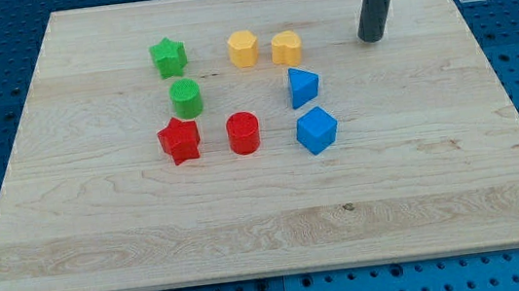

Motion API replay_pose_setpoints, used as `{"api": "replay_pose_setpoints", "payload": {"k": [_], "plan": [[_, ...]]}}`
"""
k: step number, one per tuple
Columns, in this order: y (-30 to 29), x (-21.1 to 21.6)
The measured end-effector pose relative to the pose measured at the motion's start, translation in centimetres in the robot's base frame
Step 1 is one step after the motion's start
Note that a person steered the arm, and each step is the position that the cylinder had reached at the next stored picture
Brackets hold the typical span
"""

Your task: Place the blue triangle to the right of the blue cube

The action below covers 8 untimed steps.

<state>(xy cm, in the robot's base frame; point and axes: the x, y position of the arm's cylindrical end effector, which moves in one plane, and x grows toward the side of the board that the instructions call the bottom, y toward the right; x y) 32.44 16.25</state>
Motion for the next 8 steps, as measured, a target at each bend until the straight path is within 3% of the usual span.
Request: {"api": "replay_pose_setpoints", "payload": {"k": [4,8], "plan": [[0.1,0.1],[-3.8,0.3]]}}
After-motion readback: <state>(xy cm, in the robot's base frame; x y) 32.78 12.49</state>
